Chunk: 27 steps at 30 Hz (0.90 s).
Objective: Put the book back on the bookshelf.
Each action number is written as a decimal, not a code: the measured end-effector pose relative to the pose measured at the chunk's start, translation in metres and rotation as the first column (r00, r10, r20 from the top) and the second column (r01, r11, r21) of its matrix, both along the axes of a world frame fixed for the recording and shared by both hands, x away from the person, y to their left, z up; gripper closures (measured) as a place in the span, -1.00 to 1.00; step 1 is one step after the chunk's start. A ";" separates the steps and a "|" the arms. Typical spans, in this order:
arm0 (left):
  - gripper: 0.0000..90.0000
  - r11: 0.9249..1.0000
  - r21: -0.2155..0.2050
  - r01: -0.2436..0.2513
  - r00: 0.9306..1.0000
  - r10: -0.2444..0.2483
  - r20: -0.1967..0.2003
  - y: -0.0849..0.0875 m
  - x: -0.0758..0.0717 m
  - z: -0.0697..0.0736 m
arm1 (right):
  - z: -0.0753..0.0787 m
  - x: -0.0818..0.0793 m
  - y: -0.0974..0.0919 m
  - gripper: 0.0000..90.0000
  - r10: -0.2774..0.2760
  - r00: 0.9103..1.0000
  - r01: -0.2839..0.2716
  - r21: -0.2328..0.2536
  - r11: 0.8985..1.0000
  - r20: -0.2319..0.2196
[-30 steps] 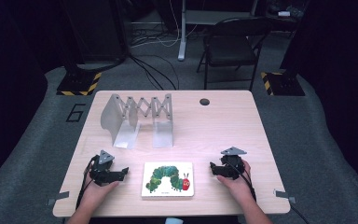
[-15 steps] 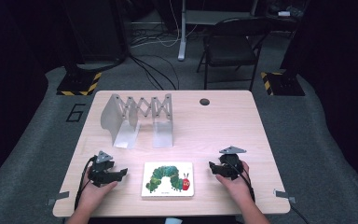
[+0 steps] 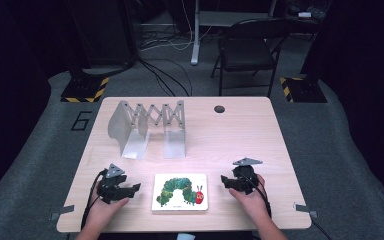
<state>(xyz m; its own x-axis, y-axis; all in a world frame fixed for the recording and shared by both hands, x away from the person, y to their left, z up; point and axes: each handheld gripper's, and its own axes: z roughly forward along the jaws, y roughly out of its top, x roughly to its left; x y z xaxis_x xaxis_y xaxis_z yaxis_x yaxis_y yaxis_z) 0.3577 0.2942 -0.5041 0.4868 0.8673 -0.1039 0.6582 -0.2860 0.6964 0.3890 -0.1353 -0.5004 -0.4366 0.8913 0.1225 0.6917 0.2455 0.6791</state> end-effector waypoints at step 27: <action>-0.24 0.997 -0.016 0.073 0.997 -0.073 0.021 -0.039 -0.023 0.023 | 0.028 -0.022 0.049 -0.02 0.065 0.996 -0.064 -0.016 0.998 0.060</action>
<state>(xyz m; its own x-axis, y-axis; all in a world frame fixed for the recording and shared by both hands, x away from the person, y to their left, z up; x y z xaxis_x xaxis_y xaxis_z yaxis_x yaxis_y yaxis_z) 0.3350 0.2549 -0.4810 0.5507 0.8278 -0.1075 0.6219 -0.3209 0.7143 0.3671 -0.0865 -0.4725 -0.4997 0.8623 0.0816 0.6320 0.2985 0.7152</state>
